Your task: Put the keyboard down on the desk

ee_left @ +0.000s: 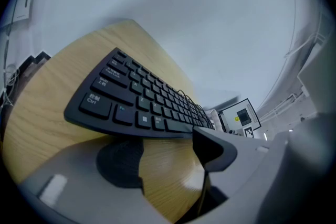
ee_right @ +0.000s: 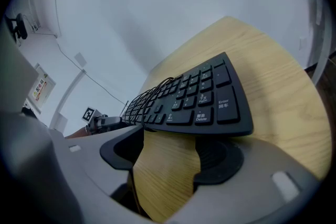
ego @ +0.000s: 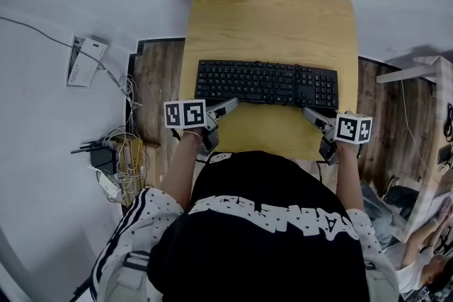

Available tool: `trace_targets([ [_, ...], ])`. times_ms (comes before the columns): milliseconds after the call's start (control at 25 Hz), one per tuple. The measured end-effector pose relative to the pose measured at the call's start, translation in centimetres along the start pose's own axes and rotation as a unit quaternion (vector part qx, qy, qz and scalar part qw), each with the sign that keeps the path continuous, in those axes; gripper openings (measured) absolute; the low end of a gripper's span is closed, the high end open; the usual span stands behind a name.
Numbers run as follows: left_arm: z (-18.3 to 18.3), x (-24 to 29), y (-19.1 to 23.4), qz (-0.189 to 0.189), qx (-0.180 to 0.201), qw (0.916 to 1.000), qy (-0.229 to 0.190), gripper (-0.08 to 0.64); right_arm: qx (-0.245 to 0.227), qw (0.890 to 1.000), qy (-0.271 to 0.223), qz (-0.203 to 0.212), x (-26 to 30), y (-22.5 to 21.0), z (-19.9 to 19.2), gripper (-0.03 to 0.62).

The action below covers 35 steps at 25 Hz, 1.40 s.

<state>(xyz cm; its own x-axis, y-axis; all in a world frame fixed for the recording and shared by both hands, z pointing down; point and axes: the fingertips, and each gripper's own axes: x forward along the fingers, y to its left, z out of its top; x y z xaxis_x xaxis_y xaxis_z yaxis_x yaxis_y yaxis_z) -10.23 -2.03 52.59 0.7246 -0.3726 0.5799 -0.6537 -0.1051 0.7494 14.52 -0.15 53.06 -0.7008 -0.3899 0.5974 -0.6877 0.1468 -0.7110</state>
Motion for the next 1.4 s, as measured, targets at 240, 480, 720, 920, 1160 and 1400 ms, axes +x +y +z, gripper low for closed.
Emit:
trace_targets([
  [240,-0.4,0.0,-0.1,0.001,-0.001,1.0,0.005,0.288,0.0,1.0,0.007,0.001,-0.2,0.1,-0.7,0.314],
  [480,-0.9,0.0,-0.2,0.002,0.0,0.9999,0.012,0.288,0.0,1.0,0.011,0.001,-0.3,0.1,-1.0,0.307],
  [720,-1.3,-0.1,-0.4,0.001,-0.001,0.9999,0.014,0.287,0.005,1.0,0.004,0.0,-0.4,-0.1,-1.1,0.29],
  [920,-1.4,-0.1,-0.4,0.001,0.0,0.9999,0.017,0.282,0.004,1.0,0.006,-0.003,-0.4,-0.1,-1.2,0.279],
  [1160,-1.4,0.0,-0.4,0.002,0.0,0.9998,0.022,0.281,0.01,1.0,0.015,0.001,-0.5,0.0,-1.8,0.237],
  [1400,-1.8,-0.1,-0.3,0.002,0.004,0.9997,0.024,0.281,0.016,1.0,0.011,0.003,-0.7,0.1,-2.1,0.183],
])
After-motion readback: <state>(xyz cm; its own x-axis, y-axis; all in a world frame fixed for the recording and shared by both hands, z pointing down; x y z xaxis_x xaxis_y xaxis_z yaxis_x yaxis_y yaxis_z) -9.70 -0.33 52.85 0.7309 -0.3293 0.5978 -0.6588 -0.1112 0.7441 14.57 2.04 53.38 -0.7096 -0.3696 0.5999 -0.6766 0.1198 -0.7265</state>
